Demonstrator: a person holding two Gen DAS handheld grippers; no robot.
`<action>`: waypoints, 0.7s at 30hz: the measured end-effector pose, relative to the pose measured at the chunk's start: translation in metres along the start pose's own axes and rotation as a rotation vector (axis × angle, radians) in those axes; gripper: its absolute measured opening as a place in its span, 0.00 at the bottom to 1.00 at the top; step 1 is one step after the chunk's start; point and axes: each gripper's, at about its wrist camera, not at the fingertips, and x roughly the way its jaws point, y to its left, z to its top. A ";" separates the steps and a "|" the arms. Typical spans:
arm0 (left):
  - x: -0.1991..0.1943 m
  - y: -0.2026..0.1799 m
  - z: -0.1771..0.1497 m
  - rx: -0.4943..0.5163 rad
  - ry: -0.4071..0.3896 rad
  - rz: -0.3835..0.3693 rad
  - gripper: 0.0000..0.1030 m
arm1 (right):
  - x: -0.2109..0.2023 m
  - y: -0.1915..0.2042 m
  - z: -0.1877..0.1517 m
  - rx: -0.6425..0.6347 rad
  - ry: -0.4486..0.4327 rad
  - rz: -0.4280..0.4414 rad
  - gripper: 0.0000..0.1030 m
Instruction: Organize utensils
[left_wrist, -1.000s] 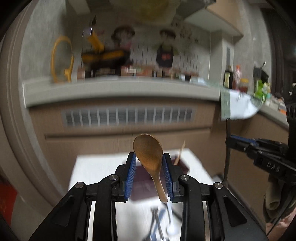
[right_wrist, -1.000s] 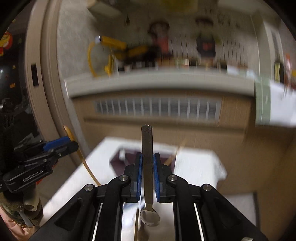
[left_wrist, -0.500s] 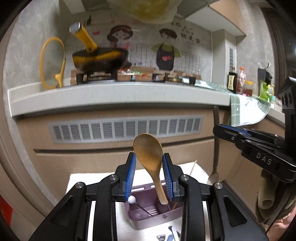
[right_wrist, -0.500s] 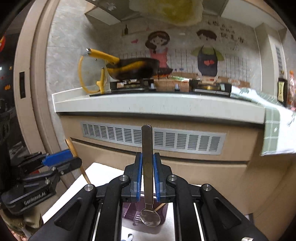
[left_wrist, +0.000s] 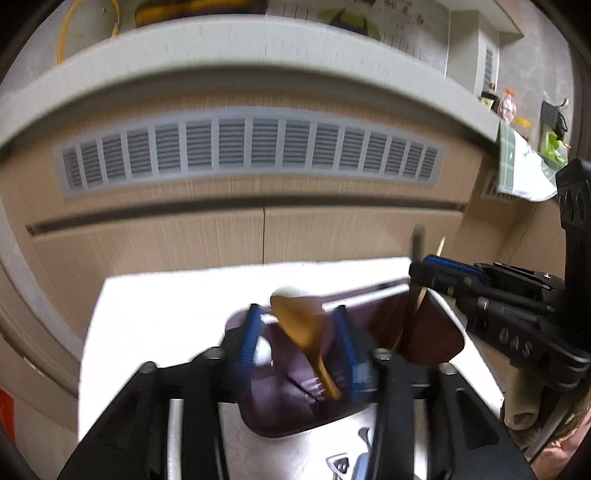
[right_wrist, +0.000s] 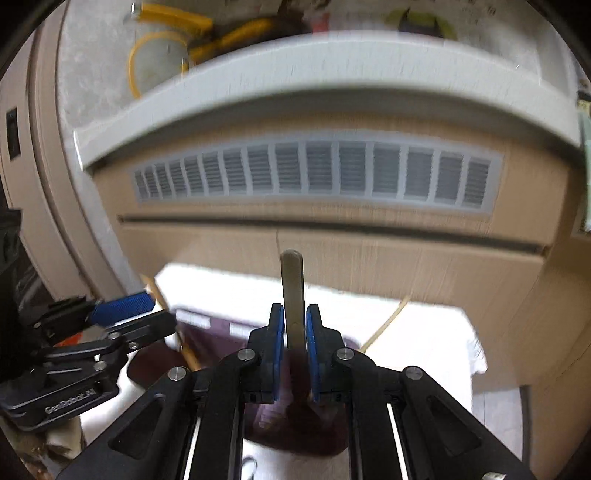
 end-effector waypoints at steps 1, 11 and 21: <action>0.002 0.001 -0.004 -0.003 0.005 0.009 0.48 | 0.001 0.001 -0.004 -0.014 0.003 -0.026 0.38; -0.048 0.012 -0.033 -0.063 -0.029 0.027 0.57 | -0.045 0.010 -0.052 -0.075 0.032 -0.127 0.64; -0.085 0.018 -0.117 -0.095 0.079 0.063 0.58 | -0.073 0.046 -0.142 -0.049 0.221 0.007 0.21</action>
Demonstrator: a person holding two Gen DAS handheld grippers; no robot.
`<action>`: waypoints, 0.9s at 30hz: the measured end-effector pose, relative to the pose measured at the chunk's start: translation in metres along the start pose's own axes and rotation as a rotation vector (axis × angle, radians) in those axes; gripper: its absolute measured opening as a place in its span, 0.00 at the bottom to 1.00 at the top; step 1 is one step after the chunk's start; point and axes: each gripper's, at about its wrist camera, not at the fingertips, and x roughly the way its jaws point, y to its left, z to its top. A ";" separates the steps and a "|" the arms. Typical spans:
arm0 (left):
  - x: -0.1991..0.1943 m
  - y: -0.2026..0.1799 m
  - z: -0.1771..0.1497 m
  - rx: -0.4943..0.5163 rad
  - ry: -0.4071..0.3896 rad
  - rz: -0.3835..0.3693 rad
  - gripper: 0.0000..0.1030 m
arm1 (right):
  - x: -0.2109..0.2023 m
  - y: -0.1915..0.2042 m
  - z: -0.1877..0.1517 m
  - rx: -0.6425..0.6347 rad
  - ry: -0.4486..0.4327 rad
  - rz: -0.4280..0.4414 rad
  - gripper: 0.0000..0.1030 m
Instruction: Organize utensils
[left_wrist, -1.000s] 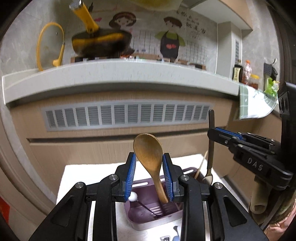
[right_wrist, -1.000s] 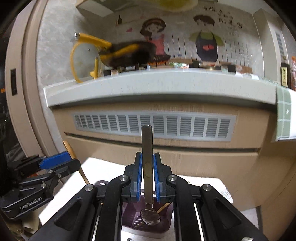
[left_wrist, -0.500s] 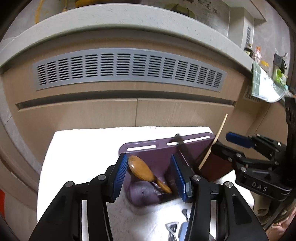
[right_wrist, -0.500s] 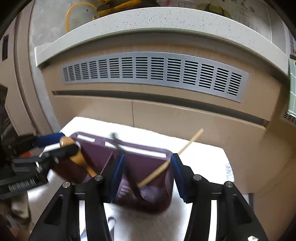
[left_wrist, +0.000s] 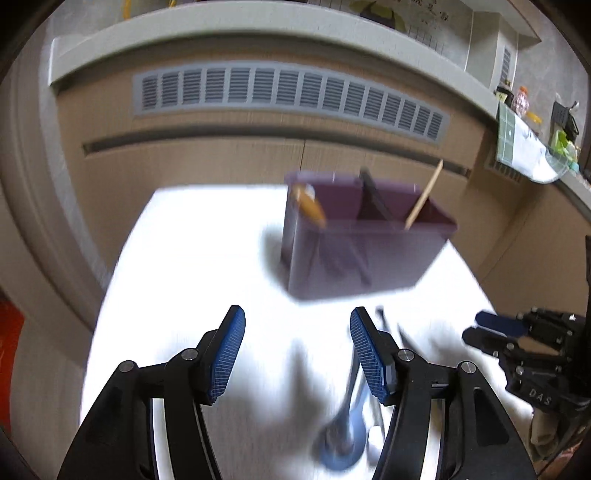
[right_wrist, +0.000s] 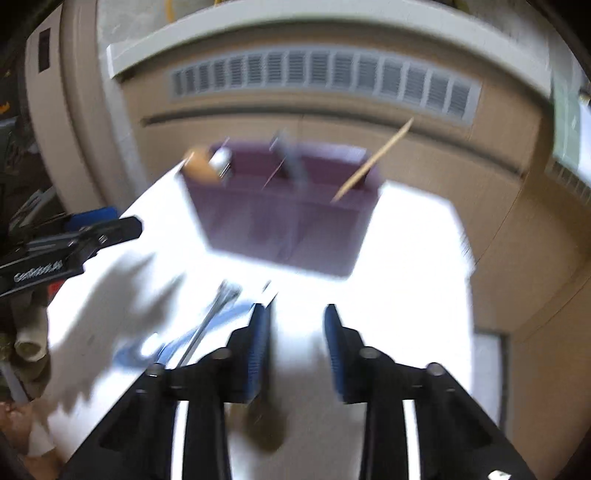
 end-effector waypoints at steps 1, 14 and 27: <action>-0.002 0.001 -0.008 -0.003 0.013 0.002 0.58 | 0.002 0.004 -0.010 0.008 0.025 0.019 0.19; -0.014 -0.008 -0.070 0.011 0.122 -0.013 0.59 | 0.046 0.025 -0.027 0.036 0.138 0.046 0.09; -0.009 -0.023 -0.086 0.081 0.134 -0.046 0.59 | 0.004 0.003 -0.027 0.079 0.040 0.044 0.05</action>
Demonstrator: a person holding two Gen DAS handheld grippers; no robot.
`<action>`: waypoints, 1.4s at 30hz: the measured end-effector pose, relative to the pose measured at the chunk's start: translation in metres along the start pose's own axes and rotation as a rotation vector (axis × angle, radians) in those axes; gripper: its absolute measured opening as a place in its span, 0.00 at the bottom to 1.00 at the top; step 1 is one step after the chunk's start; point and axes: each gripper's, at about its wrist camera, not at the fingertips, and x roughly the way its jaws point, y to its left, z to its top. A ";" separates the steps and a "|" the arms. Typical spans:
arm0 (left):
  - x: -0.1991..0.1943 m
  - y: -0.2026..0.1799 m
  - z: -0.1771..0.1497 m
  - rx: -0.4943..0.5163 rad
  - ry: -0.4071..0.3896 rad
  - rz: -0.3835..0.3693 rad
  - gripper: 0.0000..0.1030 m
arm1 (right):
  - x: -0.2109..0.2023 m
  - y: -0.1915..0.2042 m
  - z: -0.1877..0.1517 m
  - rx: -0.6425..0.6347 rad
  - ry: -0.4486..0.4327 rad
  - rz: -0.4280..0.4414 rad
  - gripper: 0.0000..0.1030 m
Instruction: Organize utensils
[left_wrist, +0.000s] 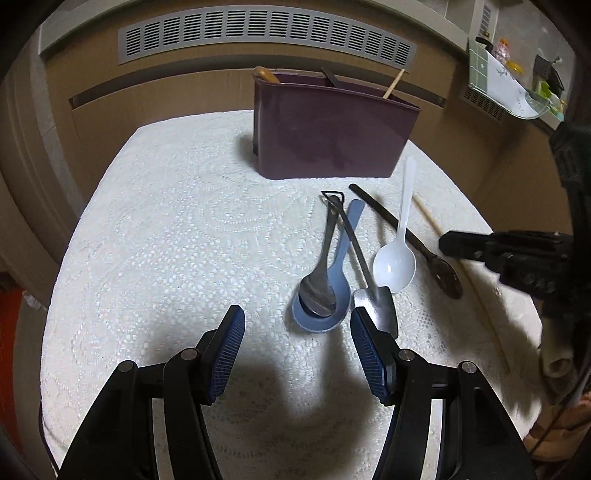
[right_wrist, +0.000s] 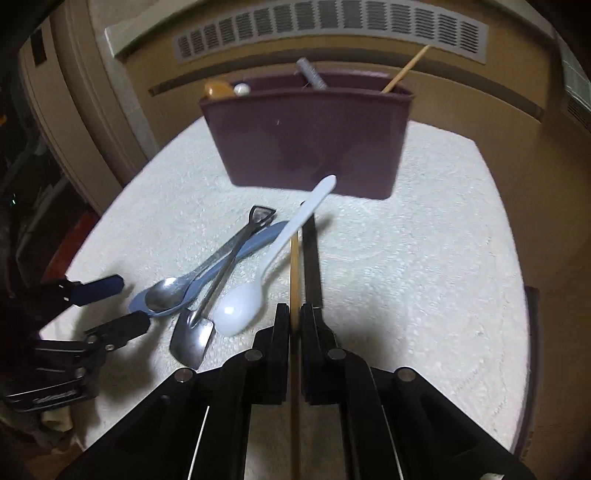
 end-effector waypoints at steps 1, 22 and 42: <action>0.000 -0.002 -0.001 0.012 -0.002 -0.005 0.59 | -0.006 -0.002 -0.001 0.004 -0.009 0.005 0.05; -0.058 -0.001 0.046 -0.037 -0.207 0.058 0.33 | -0.042 0.001 0.009 0.028 -0.128 0.050 0.05; -0.055 -0.006 0.068 -0.013 -0.181 0.035 0.22 | -0.067 0.001 0.021 0.017 -0.199 0.039 0.05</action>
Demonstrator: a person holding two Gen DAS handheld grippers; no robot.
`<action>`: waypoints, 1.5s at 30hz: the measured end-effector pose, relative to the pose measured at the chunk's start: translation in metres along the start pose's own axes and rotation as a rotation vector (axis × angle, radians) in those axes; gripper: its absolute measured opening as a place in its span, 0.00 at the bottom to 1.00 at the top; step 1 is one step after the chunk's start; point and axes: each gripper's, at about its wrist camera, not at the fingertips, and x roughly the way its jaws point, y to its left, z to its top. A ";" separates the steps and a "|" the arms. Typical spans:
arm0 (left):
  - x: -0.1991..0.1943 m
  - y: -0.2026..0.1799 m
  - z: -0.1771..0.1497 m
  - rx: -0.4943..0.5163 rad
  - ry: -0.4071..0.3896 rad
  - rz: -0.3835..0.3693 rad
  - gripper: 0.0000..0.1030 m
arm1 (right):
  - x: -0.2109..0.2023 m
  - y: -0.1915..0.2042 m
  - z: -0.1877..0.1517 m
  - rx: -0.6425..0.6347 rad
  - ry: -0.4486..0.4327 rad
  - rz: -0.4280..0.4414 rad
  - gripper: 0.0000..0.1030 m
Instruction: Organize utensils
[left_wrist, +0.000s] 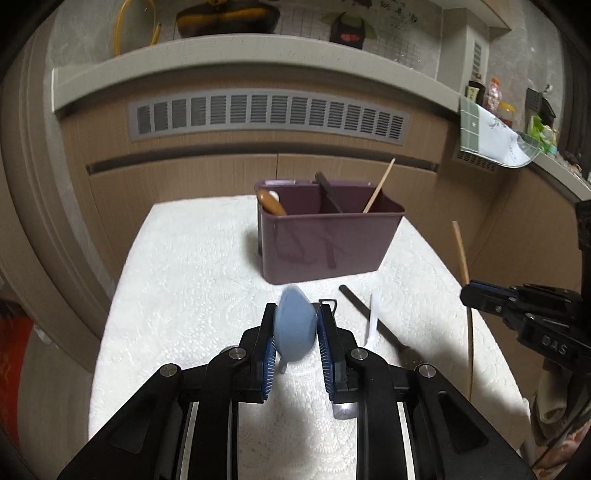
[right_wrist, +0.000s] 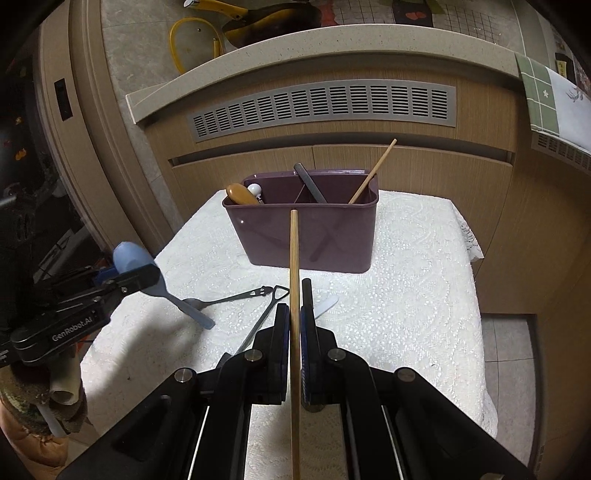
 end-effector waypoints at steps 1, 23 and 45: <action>0.003 0.001 0.000 -0.005 0.005 -0.001 0.22 | 0.001 0.000 0.000 0.000 0.001 0.003 0.05; -0.017 0.034 -0.070 -0.016 0.174 0.031 0.58 | 0.011 -0.002 -0.010 0.001 0.041 -0.009 0.05; 0.060 0.016 -0.062 0.288 0.645 -0.024 0.10 | 0.015 0.020 -0.016 -0.066 0.085 -0.036 0.05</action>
